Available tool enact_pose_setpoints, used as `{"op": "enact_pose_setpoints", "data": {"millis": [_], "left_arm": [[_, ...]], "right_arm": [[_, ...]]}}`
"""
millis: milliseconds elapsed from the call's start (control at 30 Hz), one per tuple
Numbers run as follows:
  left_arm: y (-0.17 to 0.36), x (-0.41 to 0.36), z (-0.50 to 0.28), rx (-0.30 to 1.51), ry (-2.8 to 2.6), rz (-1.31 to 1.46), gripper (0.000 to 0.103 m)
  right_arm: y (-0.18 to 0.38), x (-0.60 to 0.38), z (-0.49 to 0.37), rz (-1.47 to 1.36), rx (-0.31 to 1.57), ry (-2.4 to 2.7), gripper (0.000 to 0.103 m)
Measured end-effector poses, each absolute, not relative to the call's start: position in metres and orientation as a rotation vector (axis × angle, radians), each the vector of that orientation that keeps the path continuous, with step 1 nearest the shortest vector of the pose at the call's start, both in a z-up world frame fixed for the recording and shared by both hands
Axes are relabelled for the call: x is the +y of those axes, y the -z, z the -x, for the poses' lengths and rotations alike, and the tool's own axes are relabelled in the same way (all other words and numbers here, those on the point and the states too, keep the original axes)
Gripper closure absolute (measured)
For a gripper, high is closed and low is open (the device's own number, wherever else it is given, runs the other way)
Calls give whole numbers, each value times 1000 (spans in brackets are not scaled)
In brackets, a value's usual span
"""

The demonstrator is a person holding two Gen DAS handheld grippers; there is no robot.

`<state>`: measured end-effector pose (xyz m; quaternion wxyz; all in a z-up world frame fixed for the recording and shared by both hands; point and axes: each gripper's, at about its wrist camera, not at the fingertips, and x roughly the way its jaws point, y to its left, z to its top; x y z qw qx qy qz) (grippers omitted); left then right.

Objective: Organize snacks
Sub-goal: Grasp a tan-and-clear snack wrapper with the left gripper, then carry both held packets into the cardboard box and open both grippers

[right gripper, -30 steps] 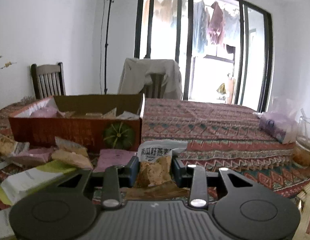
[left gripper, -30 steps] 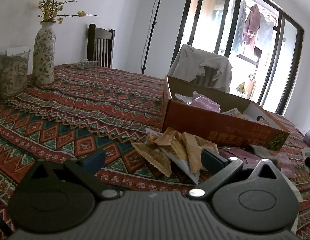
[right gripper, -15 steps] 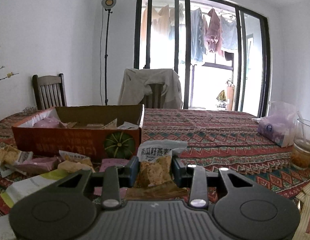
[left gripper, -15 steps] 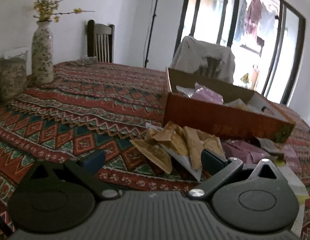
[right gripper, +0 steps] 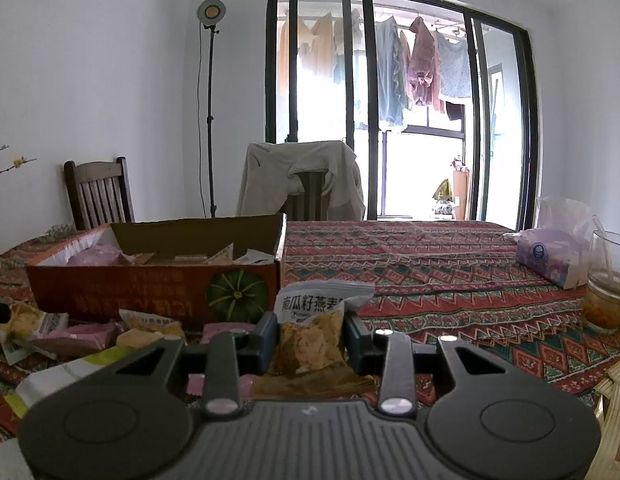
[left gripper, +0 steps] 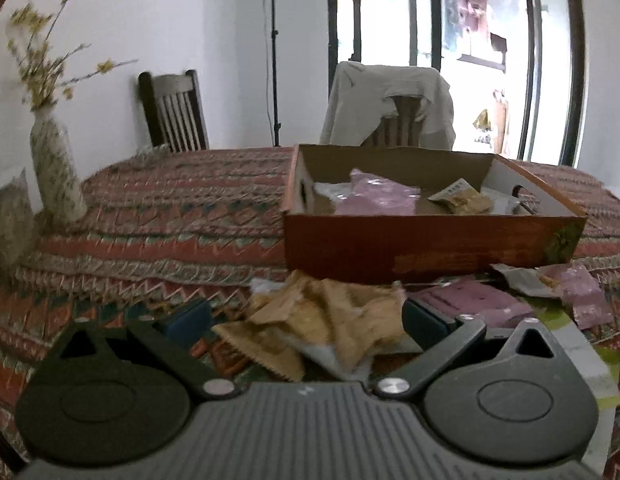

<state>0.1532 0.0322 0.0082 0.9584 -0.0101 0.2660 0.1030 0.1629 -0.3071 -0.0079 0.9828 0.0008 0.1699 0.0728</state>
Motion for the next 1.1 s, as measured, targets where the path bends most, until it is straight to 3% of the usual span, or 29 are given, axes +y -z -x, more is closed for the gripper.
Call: {"op": "enact_pose_setpoints", "data": {"millis": [167,367,467,500,533,667,733,767,800,833,1033,1067,1100], "left_arm": [[-4,1,-177,573,-247,-97,1],[13,-15,-197,614,-272,-143,14],[18,-20,-196,607,-275,-167,30],[17,-20,-195,602,-269,-168,47],[16,-18,-195,599,-255,-157,51],[11,-9,-186,578,-245,-98,57],[8,-4,-182,567,-239,-70,59],[6,-2,-178,559,-239,-60,60],[4,-1,-176,552,-238,-57,61],[1,0,-172,540,-233,-55,61],[-15,1,-157,471,-208,-38,61],[-17,1,-154,464,-203,-29,61],[-19,2,-152,459,-200,-22,61]], "right_arm": [[7,-309,-161,-10,329,-144,67],[7,-310,-160,-14,325,-151,69],[7,-311,-160,-17,323,-156,70],[7,-310,-160,-17,324,-158,70],[7,-310,-160,-16,324,-159,70],[7,-311,-162,-20,336,-156,69],[8,-311,-166,-26,358,-149,53],[8,-311,-169,-28,374,-143,39],[9,-311,-173,-32,401,-131,32],[11,-311,-178,-35,429,-120,31],[28,-312,-215,-50,669,-116,34],[29,-312,-214,-54,664,-119,46],[28,-312,-213,-51,659,-119,64]]}}
